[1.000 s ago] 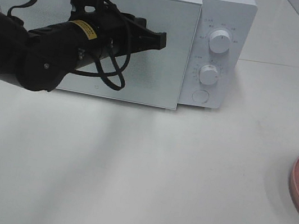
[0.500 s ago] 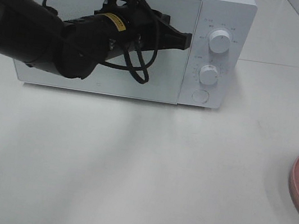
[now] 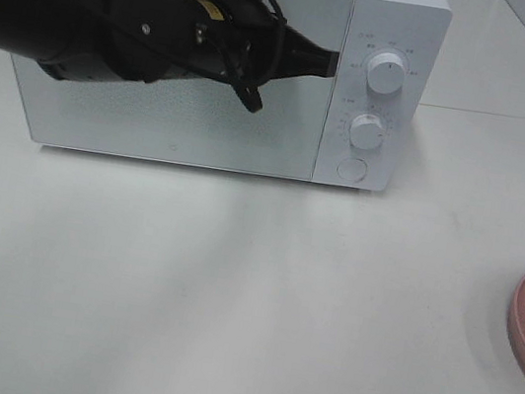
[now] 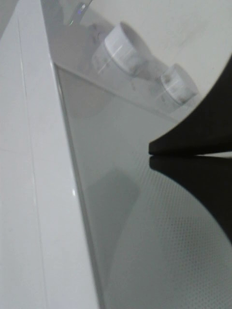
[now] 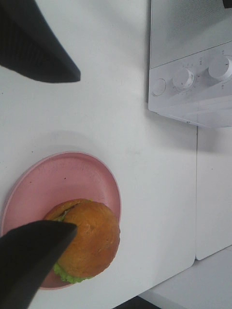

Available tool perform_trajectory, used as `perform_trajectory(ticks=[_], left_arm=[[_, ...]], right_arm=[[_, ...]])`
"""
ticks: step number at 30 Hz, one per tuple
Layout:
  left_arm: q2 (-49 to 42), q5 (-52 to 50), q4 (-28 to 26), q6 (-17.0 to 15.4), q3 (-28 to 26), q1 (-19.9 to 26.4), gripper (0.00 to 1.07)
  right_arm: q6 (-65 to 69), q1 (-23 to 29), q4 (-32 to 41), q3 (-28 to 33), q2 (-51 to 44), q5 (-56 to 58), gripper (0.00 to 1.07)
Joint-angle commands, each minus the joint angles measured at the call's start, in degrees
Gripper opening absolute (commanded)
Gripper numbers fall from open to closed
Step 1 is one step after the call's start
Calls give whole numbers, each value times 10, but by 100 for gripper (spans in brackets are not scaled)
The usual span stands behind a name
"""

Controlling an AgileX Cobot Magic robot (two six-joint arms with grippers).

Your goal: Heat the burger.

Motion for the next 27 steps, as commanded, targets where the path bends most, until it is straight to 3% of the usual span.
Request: perform_trajectory(ticks=[1,8,10,11,12,13,14,15,16,17,21,23,24,25,26,27], left_arm=[[-31,85,-25,3,-1,-2,3],[-77,150,-32,2,56,-2,12],[-108,182,-30,2,94,2,22],[-108,182,-30,2,94,2,22],[-127,209,-23,2,116,3,40],[-127,209,-23,2,116,3,40],[-144,234,-17,2,139,10,62],[-154,246,-13,0,148,18,71],[-154,246,-13,0,148,18,71],[-172,282,-7,-7,161,34,82],[-201,351,21,-33,169,77,82],[-229,416,70,-77,171,127,82],[-229,416,70,-77,171,127,82],[-253,457,119,-114,171,162,82],[-265,478,138,-132,171,176,82],[-265,478,138,-132,171,176,82]], right_arm=[[-3,-5,1,1,-14,1,74],[-3,-5,1,1,-14,1,74],[-3,-5,1,1,-14,1,74],[-3,-5,1,1,-14,1,74],[-3,-5,1,1,-14,1,74],[-3,-5,1,1,-14,1,74],[-3,-5,1,1,-14,1,74],[-3,-5,1,1,-14,1,74],[-3,-5,1,1,-14,1,74],[-3,-5,1,1,-14,1,74],[-3,-5,1,1,-14,1,74],[-3,-5,1,1,-14,1,74],[-3,-5,1,1,-14,1,74],[-3,-5,1,1,-14,1,74],[-3,-5,1,1,-14,1,74],[-3,-5,1,1,-14,1,74]])
